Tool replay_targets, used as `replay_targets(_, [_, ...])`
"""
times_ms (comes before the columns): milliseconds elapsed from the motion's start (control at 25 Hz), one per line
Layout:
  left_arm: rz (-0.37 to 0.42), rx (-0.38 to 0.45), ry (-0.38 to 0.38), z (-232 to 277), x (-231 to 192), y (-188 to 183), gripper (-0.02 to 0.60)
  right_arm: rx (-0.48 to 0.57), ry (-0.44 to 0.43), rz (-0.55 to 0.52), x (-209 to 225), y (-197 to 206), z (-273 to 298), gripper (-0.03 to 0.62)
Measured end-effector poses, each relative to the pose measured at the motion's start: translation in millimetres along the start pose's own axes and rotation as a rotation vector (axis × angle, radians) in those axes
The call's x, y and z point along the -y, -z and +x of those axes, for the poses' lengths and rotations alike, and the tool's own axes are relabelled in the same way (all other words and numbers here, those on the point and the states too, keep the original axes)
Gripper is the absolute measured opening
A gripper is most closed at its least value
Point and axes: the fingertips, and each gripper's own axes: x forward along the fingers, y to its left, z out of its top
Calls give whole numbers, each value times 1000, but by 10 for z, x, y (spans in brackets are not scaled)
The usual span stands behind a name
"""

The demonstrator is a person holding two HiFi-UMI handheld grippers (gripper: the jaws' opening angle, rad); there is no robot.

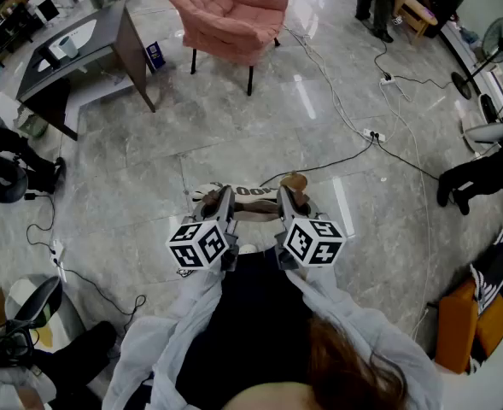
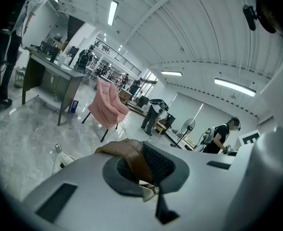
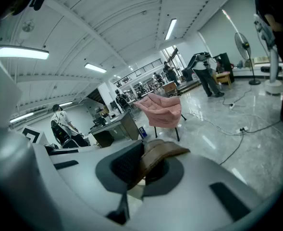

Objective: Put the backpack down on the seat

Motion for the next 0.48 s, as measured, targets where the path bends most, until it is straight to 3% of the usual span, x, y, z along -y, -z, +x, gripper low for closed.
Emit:
replay_targets(240, [75, 36, 8, -146, 0, -146, 14, 47, -17, 16, -199, -147, -28, 9])
replay_targets(480, [57, 52, -8, -247, -72, -160, 14, 63, -14, -16, -317, -138, -48, 9])
